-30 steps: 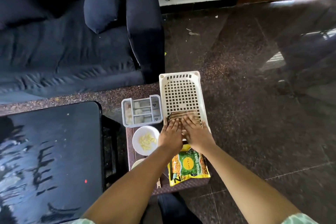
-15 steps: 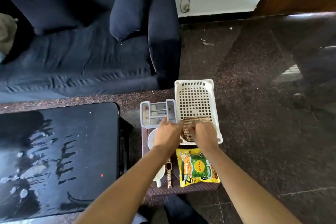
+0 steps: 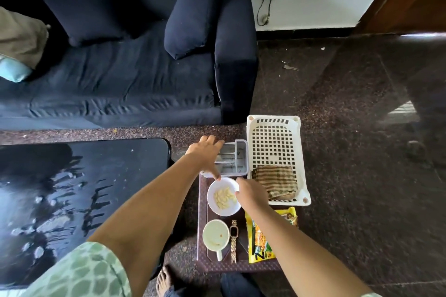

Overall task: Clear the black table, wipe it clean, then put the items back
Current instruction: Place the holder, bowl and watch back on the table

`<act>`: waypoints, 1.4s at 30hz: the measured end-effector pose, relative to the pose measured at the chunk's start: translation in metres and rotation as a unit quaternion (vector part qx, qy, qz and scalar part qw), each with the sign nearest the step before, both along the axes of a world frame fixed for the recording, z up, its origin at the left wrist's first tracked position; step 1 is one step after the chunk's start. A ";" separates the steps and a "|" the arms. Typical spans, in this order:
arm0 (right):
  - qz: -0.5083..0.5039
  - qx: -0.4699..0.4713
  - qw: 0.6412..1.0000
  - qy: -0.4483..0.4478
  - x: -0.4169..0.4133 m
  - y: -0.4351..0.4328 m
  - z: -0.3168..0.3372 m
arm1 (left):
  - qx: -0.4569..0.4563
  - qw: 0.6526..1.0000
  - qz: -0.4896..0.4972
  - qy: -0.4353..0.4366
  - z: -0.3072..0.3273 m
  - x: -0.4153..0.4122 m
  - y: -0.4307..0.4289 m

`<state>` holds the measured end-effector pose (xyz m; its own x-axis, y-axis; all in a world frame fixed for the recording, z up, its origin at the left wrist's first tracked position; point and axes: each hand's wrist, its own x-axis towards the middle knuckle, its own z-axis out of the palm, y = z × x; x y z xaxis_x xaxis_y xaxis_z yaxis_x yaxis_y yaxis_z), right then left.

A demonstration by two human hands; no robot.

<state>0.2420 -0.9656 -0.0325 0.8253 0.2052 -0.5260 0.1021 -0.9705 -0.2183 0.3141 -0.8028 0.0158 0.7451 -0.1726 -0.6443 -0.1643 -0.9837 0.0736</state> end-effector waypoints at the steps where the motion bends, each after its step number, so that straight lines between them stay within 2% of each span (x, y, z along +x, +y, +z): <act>1: -0.003 -0.002 1.000 0.001 0.002 0.001 -0.001 | -0.006 1.000 0.002 -0.005 0.000 -0.001 0.000; 7: -0.024 0.015 1.000 -0.005 0.011 0.008 0.005 | -0.042 0.995 0.032 -0.079 0.014 -0.014 0.037; 12: -0.005 0.042 0.998 -0.036 0.015 0.048 0.031 | -0.060 0.982 0.075 -0.160 0.049 -0.041 0.126; 16: 0.030 0.071 0.996 -0.041 0.014 0.137 0.059 | -0.049 0.973 0.120 -0.191 0.081 -0.084 0.243; 21: 0.069 0.087 0.994 -0.022 -0.014 0.294 0.070 | 0.002 0.972 0.170 -0.163 0.093 -0.156 0.421; 29: 0.021 0.129 0.991 0.033 -0.089 0.539 0.032 | 0.052 0.969 0.207 -0.124 0.064 -0.225 0.698; 33: -0.022 0.151 0.986 0.065 -0.116 0.598 0.019 | 0.053 0.968 0.205 -0.136 0.041 -0.243 0.758; 42: -0.026 0.147 0.988 0.030 -0.131 0.699 -0.031 | 0.024 0.980 0.158 -0.119 -0.033 -0.232 0.835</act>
<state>0.1110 -0.2667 -0.0630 0.8081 0.3139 -0.4985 0.0316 -0.8681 -0.4953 0.0826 0.0323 -0.0177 0.8869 0.1162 -0.4471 0.1412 -0.9897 0.0230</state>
